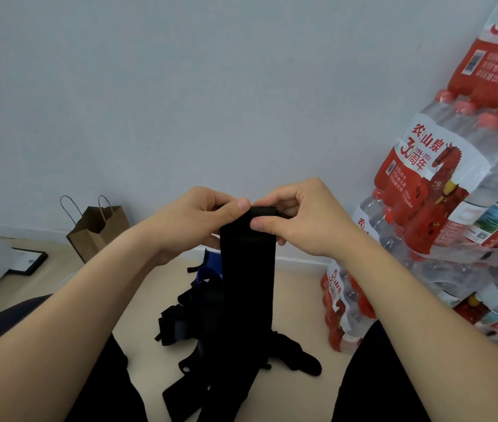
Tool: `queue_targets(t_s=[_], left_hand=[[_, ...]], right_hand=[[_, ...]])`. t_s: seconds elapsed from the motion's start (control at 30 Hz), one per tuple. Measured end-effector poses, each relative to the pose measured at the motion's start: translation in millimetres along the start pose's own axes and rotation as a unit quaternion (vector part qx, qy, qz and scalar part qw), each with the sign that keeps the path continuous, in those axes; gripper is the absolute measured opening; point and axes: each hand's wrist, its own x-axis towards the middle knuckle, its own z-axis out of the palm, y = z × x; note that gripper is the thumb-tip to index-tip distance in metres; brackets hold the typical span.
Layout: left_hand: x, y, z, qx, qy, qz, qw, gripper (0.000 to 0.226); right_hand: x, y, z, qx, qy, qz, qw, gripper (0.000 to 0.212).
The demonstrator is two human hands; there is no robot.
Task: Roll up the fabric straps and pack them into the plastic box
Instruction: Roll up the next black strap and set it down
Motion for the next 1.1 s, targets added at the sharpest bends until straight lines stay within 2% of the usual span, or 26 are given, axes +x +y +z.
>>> queue_targets(t_s=[0.07, 0.17, 0.27, 0.33, 0.43, 0.5, 0.53, 0.6, 0.67, 0.77, 0.87, 1.03, 1.1], left_hand=[[-1, 2, 2, 0.006, 0.027, 0.021, 0.999, 0.026], [-2, 3, 5, -0.025, 0.066, 0.051, 0.996, 0.016], [-3, 1, 8, -0.042, 0.105, 0.071, 0.991, 0.022], [-3, 1, 9, -0.051, 0.135, 0.073, 0.987, 0.025], [-3, 2, 6, -0.064, 0.088, 0.064, 0.992, 0.023], [-4, 4, 5, -0.064, 0.028, 0.049, 0.996, 0.023], [-4, 5, 6, -0.050, 0.021, 0.047, 0.997, 0.024], [-4, 5, 7, -0.005, 0.048, 0.066, 0.997, 0.021], [-4, 4, 9, 0.021, 0.086, 0.094, 0.992, 0.019], [-3, 5, 14, 0.089, 0.135, 0.132, 0.978, 0.016], [-5, 4, 26, 0.148, 0.147, 0.139, 0.968, 0.010], [-11, 9, 32, 0.069, 0.094, 0.139, 0.983, 0.011], [-11, 12, 31, 0.069, 0.112, 0.130, 0.983, 0.013]], right_hand=[[0, 1, 1, -0.004, 0.008, -0.015, 1.000, 0.021], [2, 0, -4, 0.048, 0.003, -0.015, 0.999, 0.010], [4, 0, -7, 0.048, -0.027, 0.043, 0.998, 0.023], [2, -1, -6, 0.023, -0.043, 0.054, 0.997, 0.022], [1, -1, -6, 0.021, 0.011, 0.013, 1.000, 0.014], [1, -1, -6, 0.039, 0.033, 0.000, 0.999, 0.017], [1, -1, -5, 0.039, 0.033, -0.003, 0.999, 0.018], [1, -2, -4, 0.043, 0.018, -0.003, 0.999, 0.016], [1, -5, -4, 0.091, -0.005, 0.014, 0.996, 0.012], [3, -6, -1, 0.128, -0.022, 0.067, 0.989, 0.036], [4, -2, 11, 0.131, -0.018, 0.090, 0.987, 0.052], [1, -4, 17, 0.099, -0.013, 0.060, 0.993, 0.041], [1, -6, 16, 0.093, -0.004, 0.038, 0.995, 0.034]])
